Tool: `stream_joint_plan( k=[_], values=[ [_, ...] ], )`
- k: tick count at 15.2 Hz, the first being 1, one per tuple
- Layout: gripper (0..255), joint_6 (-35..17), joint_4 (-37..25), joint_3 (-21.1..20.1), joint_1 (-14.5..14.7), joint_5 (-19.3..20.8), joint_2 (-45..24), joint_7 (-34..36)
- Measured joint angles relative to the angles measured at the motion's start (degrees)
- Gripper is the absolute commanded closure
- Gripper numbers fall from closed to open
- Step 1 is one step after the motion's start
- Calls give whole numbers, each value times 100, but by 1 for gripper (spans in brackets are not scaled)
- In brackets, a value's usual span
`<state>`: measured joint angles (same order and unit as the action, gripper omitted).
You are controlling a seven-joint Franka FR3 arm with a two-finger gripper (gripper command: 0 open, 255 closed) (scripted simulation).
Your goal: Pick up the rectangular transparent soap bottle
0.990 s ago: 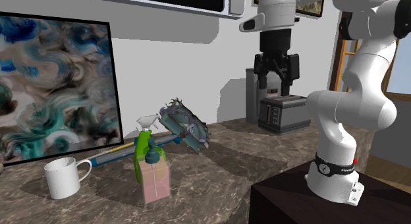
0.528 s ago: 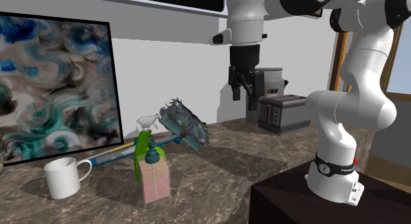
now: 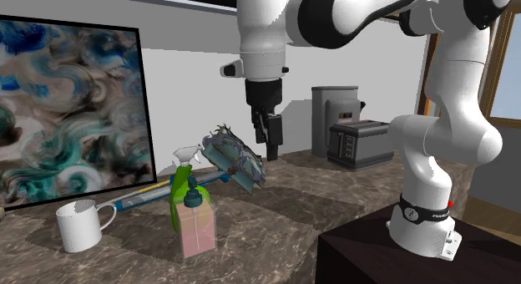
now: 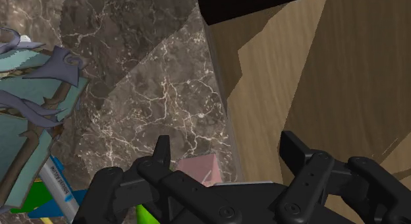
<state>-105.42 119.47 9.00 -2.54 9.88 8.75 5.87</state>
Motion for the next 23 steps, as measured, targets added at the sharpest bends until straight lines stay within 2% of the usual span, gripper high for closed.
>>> stream_joint_plan(
  k=[8, 13, 15, 22, 23],
  values=[
    [0, -320, -1504, 129, -126, -10, -1717, -32],
    [0, -325, -2683, 204, -275, -72, -2826, -111],
    [0, -390, -2868, 211, -310, -90, -3070, -118],
    [0, -787, -2660, 205, -321, -91, -3261, -48],
    [255, -801, -2655, 205, -323, -92, -3268, -47]
  ],
)
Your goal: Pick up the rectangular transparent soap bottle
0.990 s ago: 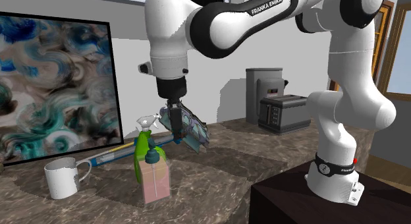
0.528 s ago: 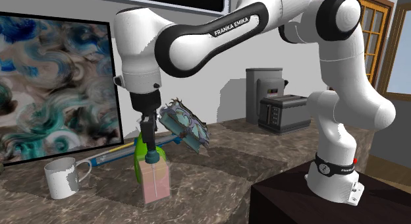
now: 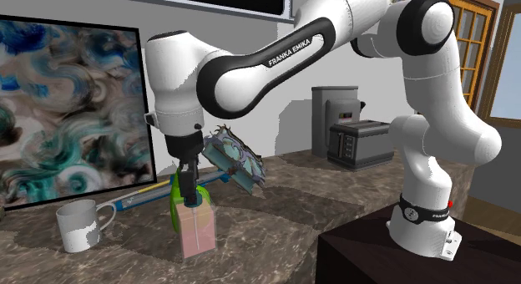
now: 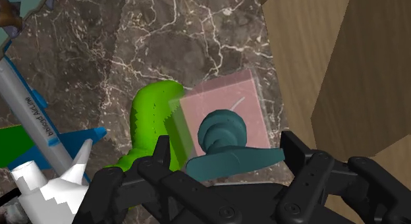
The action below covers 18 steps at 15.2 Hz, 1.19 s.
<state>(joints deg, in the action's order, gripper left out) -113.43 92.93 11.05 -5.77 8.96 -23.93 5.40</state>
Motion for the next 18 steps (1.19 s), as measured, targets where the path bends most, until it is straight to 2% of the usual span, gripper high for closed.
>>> stream_joint_plan(
  k=[10, 18],
  values=[
    [255, -20, -4, 1, -2, 1, 2, 1],
    [255, 438, -299, 7, 8, -2, 149, -74]
  ],
)
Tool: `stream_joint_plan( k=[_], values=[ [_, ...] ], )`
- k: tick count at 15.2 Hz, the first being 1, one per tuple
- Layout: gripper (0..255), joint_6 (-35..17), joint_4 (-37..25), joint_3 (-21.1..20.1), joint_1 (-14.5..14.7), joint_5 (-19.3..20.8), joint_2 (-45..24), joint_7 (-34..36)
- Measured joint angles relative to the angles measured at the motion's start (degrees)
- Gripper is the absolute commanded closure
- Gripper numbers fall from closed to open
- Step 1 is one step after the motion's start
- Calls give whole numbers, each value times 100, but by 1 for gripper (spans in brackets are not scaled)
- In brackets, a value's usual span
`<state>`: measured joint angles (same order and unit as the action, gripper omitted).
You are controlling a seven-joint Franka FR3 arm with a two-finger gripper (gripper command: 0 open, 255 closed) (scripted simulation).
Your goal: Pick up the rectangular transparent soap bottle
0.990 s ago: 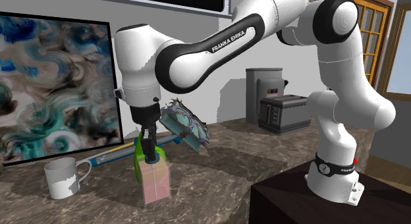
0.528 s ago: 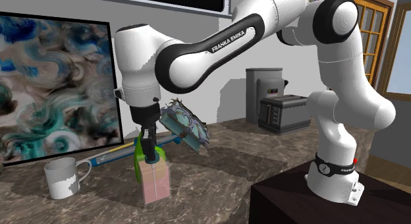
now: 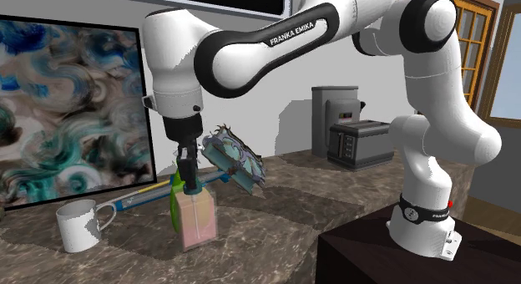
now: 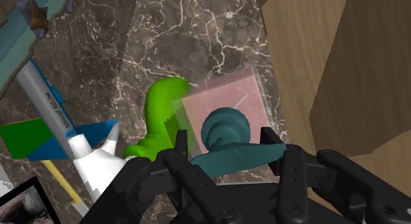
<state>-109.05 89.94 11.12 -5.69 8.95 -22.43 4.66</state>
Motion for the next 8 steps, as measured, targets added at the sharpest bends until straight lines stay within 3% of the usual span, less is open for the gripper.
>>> stream_joint_plan(
  k=[8],
  values=[
    [255, 532, -430, 7, 6, -6, 112, -90]
  ],
)
